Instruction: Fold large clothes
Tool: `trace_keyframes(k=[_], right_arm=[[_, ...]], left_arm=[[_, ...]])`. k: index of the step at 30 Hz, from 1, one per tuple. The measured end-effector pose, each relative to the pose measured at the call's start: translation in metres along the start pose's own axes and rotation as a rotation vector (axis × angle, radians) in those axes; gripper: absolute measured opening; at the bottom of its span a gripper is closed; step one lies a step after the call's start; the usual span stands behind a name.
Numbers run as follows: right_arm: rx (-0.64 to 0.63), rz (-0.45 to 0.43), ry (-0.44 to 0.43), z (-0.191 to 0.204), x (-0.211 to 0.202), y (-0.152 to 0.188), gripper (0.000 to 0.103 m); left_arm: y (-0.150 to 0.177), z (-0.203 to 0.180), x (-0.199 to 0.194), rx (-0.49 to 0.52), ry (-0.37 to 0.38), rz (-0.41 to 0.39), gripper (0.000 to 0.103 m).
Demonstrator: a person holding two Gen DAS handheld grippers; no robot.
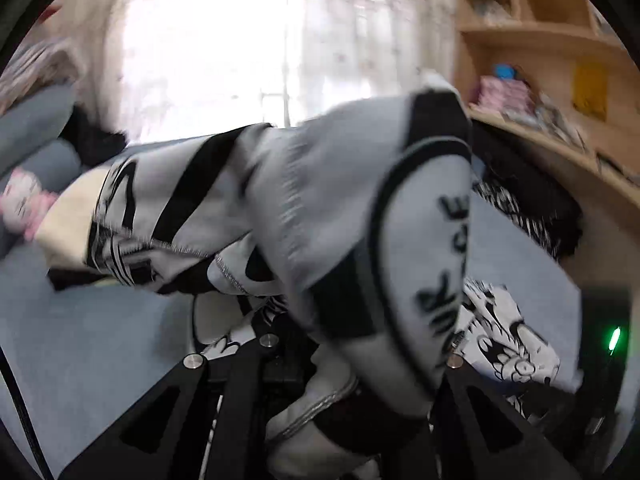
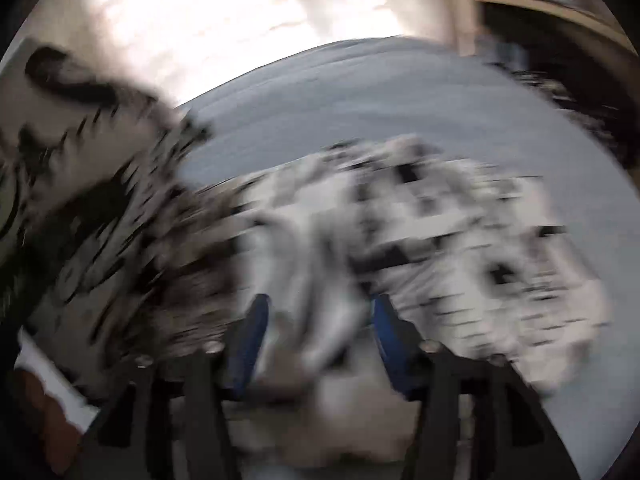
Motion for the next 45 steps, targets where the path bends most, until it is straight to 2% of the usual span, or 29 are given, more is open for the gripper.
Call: trace_keyframes(k=[4, 7, 8, 10, 13, 15, 17, 20, 22, 25, 28, 31, 36, 39, 42, 45], right_arm=[[0.185, -0.067, 0.091, -0.07, -0.007, -0.002, 0.065], [0.286, -0.066, 0.104, -0.099, -0.003, 0.004, 0.065], [0.298, -0.066, 0.096, -0.104, -0.002, 0.006, 0.065], [0.298, -0.059, 0.09, -0.105, 0.004, 0.006, 0.065], [0.261, -0.07, 0.121, -0.099, 0.005, 0.006, 0.065], [0.238, -0.063, 0.136, -0.095, 0.009, 0.006, 0.065], [0.254, -0.082, 0.11, -0.095, 0.005, 0.005, 0.065], [0.324, -0.162, 0.058, -0.108, -0.016, 0.006, 0.065], [0.356, -0.225, 0.089, -0.119, -0.032, 0.005, 0.065], [0.381, -0.271, 0.117, -0.133, -0.049, 0.002, 0.065], [0.409, -0.283, 0.141, -0.144, -0.055, 0.003, 0.065], [0.433, -0.266, 0.151, -0.154, -0.053, 0.004, 0.065], [0.423, -0.225, 0.17, -0.156, -0.043, 0.003, 0.065], [0.428, -0.234, 0.135, -0.159, -0.045, 0.004, 0.065], [0.445, -0.249, 0.107, -0.164, -0.052, 0.005, 0.065], [0.443, -0.24, 0.073, -0.167, -0.054, 0.003, 0.065]], left_arm=[[0.005, -0.051, 0.036, 0.139, -0.018, 0.08, 0.011], [0.028, -0.079, 0.072, 0.223, -0.07, 0.167, 0.011], [0.039, -0.085, 0.083, 0.249, -0.099, 0.186, 0.011], [0.056, -0.094, 0.093, 0.303, -0.153, 0.175, 0.011], [0.062, -0.097, 0.095, 0.331, -0.172, 0.155, 0.011], [0.059, -0.097, 0.09, 0.308, -0.143, 0.159, 0.011], [0.054, -0.098, 0.075, 0.286, -0.094, 0.143, 0.011], [0.046, -0.102, 0.054, 0.259, -0.024, 0.09, 0.011], [0.043, -0.109, 0.046, 0.26, 0.018, 0.065, 0.011], [0.04, -0.124, 0.046, 0.269, 0.064, 0.063, 0.011], [0.045, -0.145, 0.055, 0.278, 0.123, 0.087, 0.011], [0.056, -0.165, 0.073, 0.287, 0.175, 0.161, 0.011], [0.06, -0.162, 0.08, 0.262, 0.21, 0.188, 0.011], [0.056, -0.158, 0.075, 0.288, 0.22, 0.244, 0.017], [0.056, -0.157, 0.066, 0.346, 0.238, 0.319, 0.029], [0.052, -0.15, 0.051, 0.354, 0.275, 0.346, 0.037]])
Point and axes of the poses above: each gripper's, at about its wrist camera, not at the fingertips, and x roughly the way its jaws point, z to its left, y to its underside, the point moved 1 cm from there along x, roughly the way its jaws point, and after that the axes turned 12 degrees about z, right-handed, at the moved point
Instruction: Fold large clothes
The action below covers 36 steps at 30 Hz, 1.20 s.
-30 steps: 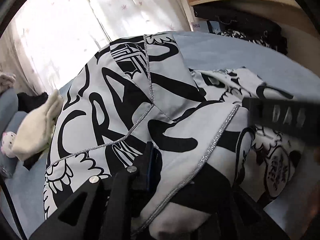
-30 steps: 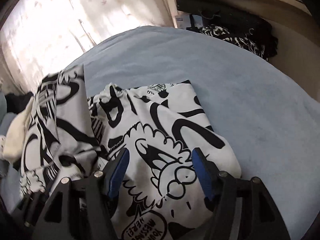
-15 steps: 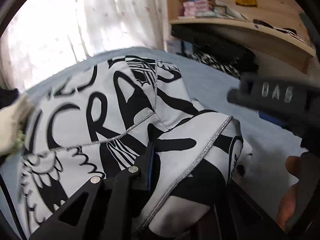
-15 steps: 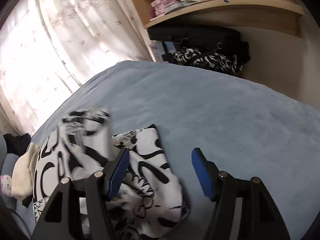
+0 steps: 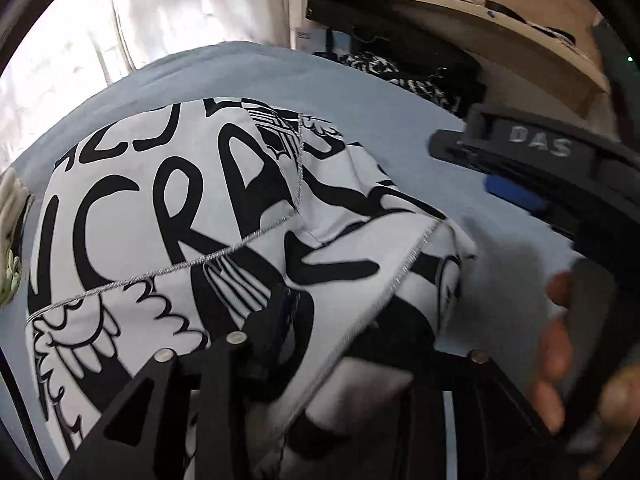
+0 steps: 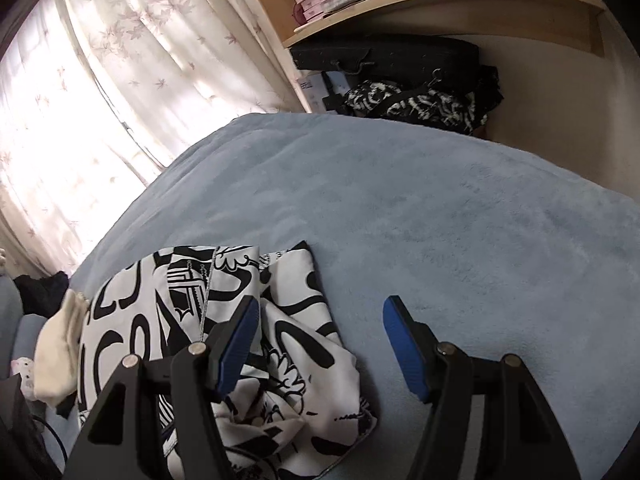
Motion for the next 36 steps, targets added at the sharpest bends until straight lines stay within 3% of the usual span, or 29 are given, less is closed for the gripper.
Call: trace_keyframes(k=[2, 6, 9, 10, 13, 15, 16, 19, 21, 24, 29, 36], right_arm=[[-0.003, 0.013, -0.021, 0.001, -0.001, -0.001, 0.065], [-0.016, 0.048, -0.097, 0.003, -0.005, -0.004, 0.065], [-0.026, 0.07, -0.125, 0.002, -0.011, -0.004, 0.065], [-0.028, 0.078, -0.131, 0.001, -0.012, -0.004, 0.065], [-0.036, 0.139, -0.172, -0.001, -0.011, 0.002, 0.065], [-0.038, 0.188, -0.212, -0.002, -0.007, 0.008, 0.065], [-0.04, 0.221, -0.238, -0.001, -0.004, 0.012, 0.065], [-0.047, 0.307, -0.294, 0.0, 0.005, 0.025, 0.065], [-0.058, 0.336, -0.286, 0.001, 0.009, 0.033, 0.065], [-0.059, 0.368, -0.286, 0.0, 0.013, 0.042, 0.065], [-0.063, 0.388, -0.297, 0.002, 0.02, 0.047, 0.066], [-0.13, 0.41, -0.28, 0.021, 0.034, 0.049, 0.069]], left_arm=[[0.002, 0.003, -0.006, -0.023, 0.024, 0.014, 0.046], [0.004, 0.016, -0.017, -0.076, 0.11, 0.044, 0.047], [0.008, 0.024, -0.029, -0.101, 0.22, 0.068, 0.049], [0.011, 0.027, -0.034, -0.103, 0.254, 0.072, 0.052], [0.02, 0.038, -0.056, -0.136, 0.365, 0.04, 0.075], [0.025, 0.049, -0.072, -0.175, 0.398, 0.002, 0.078], [0.029, 0.058, -0.08, -0.198, 0.384, -0.023, 0.078], [0.038, 0.087, -0.096, -0.266, 0.238, -0.106, 0.078], [0.041, 0.11, -0.095, -0.331, 0.135, -0.111, 0.078], [0.049, 0.138, -0.085, -0.416, 0.073, -0.089, 0.078], [0.064, 0.163, -0.061, -0.511, 0.088, -0.028, 0.078], [0.067, 0.166, -0.038, -0.514, 0.125, -0.006, 0.079]])
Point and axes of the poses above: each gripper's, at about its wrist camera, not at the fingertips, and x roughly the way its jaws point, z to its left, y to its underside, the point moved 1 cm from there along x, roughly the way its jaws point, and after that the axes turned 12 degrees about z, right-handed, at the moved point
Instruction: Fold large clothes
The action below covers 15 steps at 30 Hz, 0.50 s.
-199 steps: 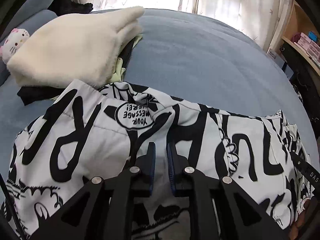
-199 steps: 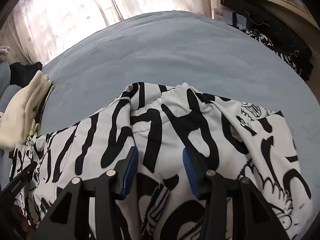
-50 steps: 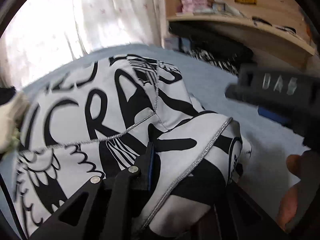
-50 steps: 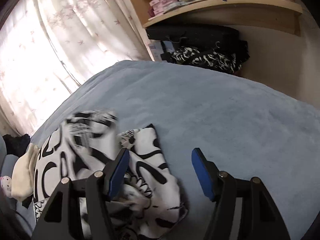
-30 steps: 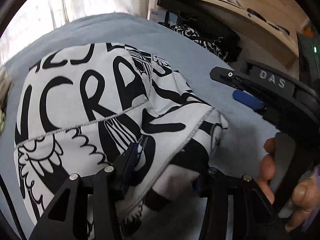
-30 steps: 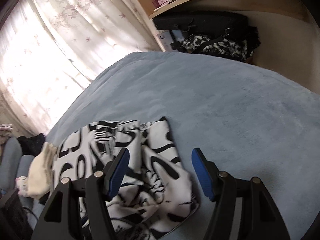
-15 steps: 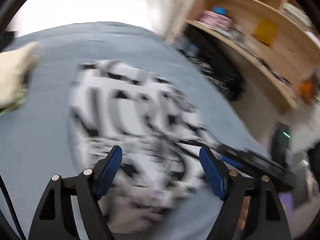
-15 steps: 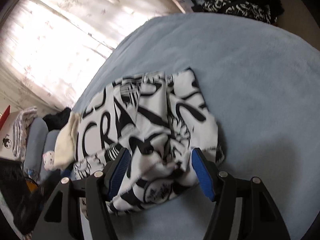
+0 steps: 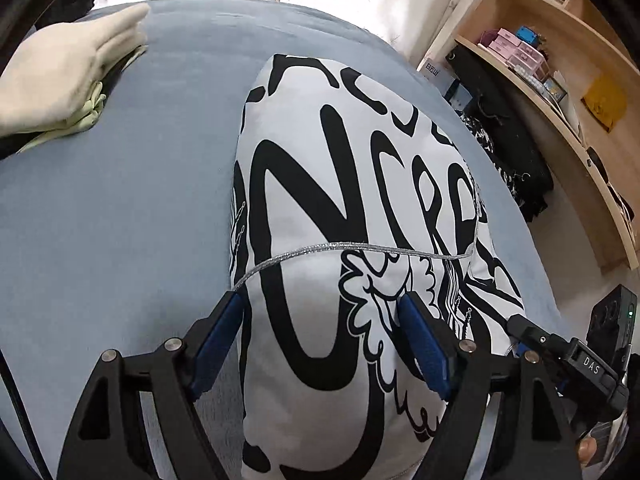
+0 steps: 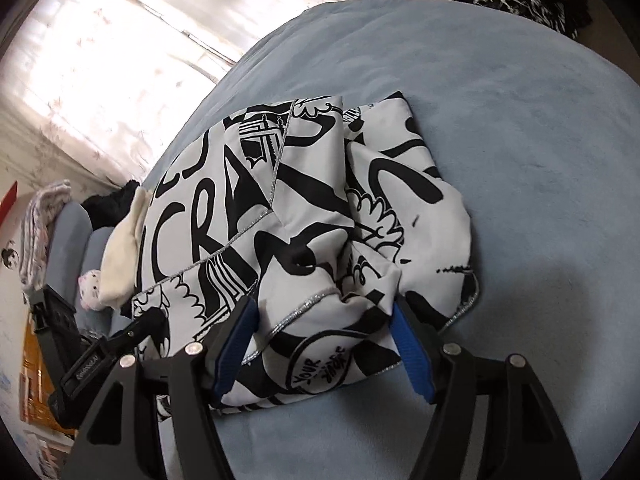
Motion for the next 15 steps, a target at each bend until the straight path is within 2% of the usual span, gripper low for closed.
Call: trace_keyframes(k=[6, 10, 13, 15], right_arm=[[0.018, -0.006, 0.005, 0.001, 0.009, -0.005, 0.066], [-0.046, -0.039, 0.057, 0.012, 0.009, -0.009, 0.04], [-0.106, -0.092, 0.056, 0.026, -0.004, -0.013, 0.028], [-0.146, -0.185, 0.049, 0.033, -0.027, -0.013, 0.027]], left_arm=[[0.0, 0.0, 0.005, -0.003, 0.022, 0.003, 0.084], [-0.001, -0.003, 0.008, -0.021, 0.022, 0.008, 0.084], [-0.002, -0.009, 0.005, -0.028, 0.014, 0.017, 0.084], [-0.003, -0.013, 0.002, -0.022, 0.017, 0.015, 0.084]])
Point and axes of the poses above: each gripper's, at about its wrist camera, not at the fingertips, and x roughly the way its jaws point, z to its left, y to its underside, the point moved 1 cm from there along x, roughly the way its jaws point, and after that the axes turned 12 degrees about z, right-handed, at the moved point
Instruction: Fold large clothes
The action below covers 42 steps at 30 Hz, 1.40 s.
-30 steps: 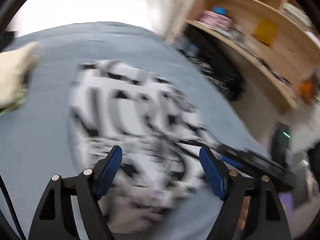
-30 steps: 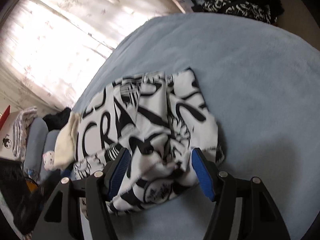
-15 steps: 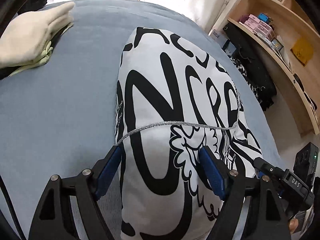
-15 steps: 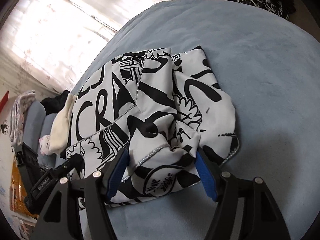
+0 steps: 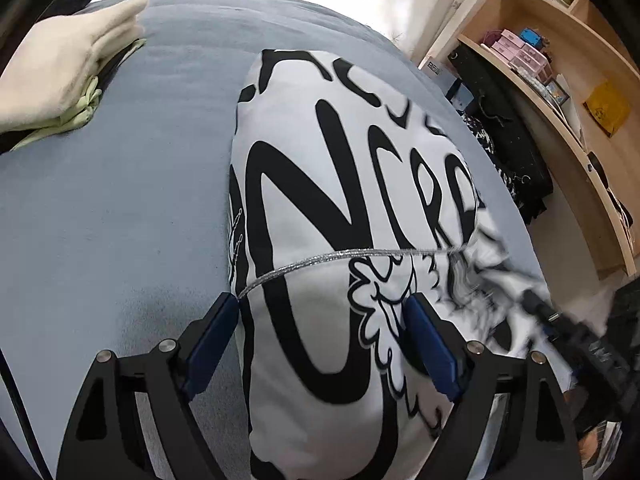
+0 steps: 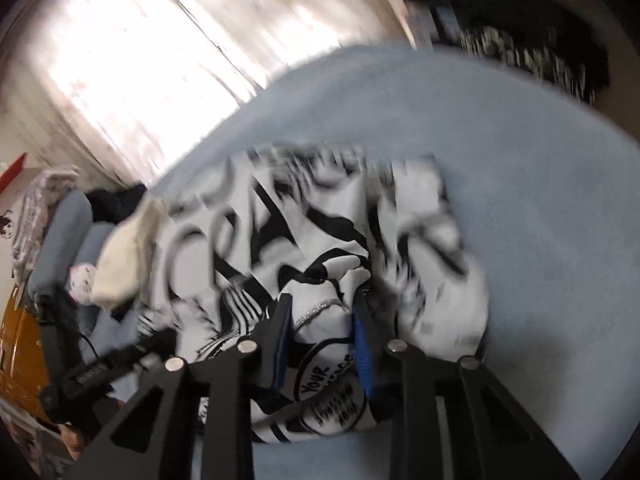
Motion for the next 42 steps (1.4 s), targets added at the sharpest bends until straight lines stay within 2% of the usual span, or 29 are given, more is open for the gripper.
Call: trace_keyframes(k=[1, 4, 6, 8, 11, 12, 15, 21, 25, 30, 33, 35, 39, 42], right_arm=[[-0.026, -0.06, 0.015, 0.004, -0.017, -0.003, 0.026], [-0.057, -0.153, 0.069, 0.004, -0.047, -0.004, 0.026], [-0.064, -0.169, 0.118, 0.0, -0.052, -0.003, 0.026], [-0.04, -0.135, 0.146, -0.011, -0.044, 0.0, 0.026], [0.04, -0.001, 0.187, -0.043, -0.006, 0.008, 0.026], [0.061, 0.029, 0.2, -0.053, 0.007, 0.013, 0.026], [0.06, 0.014, 0.205, -0.056, 0.006, 0.017, 0.03], [0.096, 0.058, 0.207, -0.059, 0.004, 0.008, 0.046], [0.099, 0.075, 0.185, -0.064, -0.009, 0.004, 0.047], [0.122, 0.068, 0.098, -0.068, -0.013, -0.026, 0.048], [0.192, 0.089, 0.028, -0.082, 0.001, -0.057, 0.048], [0.219, 0.11, 0.02, -0.091, 0.016, -0.075, 0.048], [0.284, 0.194, -0.016, -0.113, 0.056, -0.106, 0.048], [0.274, 0.222, -0.06, -0.115, 0.08, -0.116, 0.047]], left_arm=[[0.0, -0.005, -0.003, 0.013, 0.009, -0.009, 0.084], [-0.001, -0.024, -0.009, 0.07, 0.011, -0.036, 0.083], [0.0, -0.036, -0.009, 0.106, -0.012, -0.051, 0.083], [0.003, -0.051, -0.001, 0.153, -0.082, -0.067, 0.083], [0.009, -0.065, 0.015, 0.214, -0.205, -0.062, 0.083], [0.01, -0.069, 0.018, 0.225, -0.225, -0.059, 0.083], [0.013, -0.079, 0.025, 0.246, -0.289, -0.066, 0.083], [0.012, -0.073, 0.019, 0.214, -0.255, -0.03, 0.083], [0.011, -0.069, 0.008, 0.205, -0.205, -0.003, 0.083], [-0.003, -0.06, -0.006, 0.171, -0.184, -0.037, 0.083], [-0.021, -0.053, -0.006, 0.116, -0.139, -0.025, 0.083], [-0.035, -0.049, 0.0, 0.07, -0.107, -0.003, 0.083], [-0.058, -0.047, 0.016, 0.01, -0.146, 0.026, 0.083], [-0.067, -0.046, 0.028, -0.024, -0.171, 0.045, 0.085]])
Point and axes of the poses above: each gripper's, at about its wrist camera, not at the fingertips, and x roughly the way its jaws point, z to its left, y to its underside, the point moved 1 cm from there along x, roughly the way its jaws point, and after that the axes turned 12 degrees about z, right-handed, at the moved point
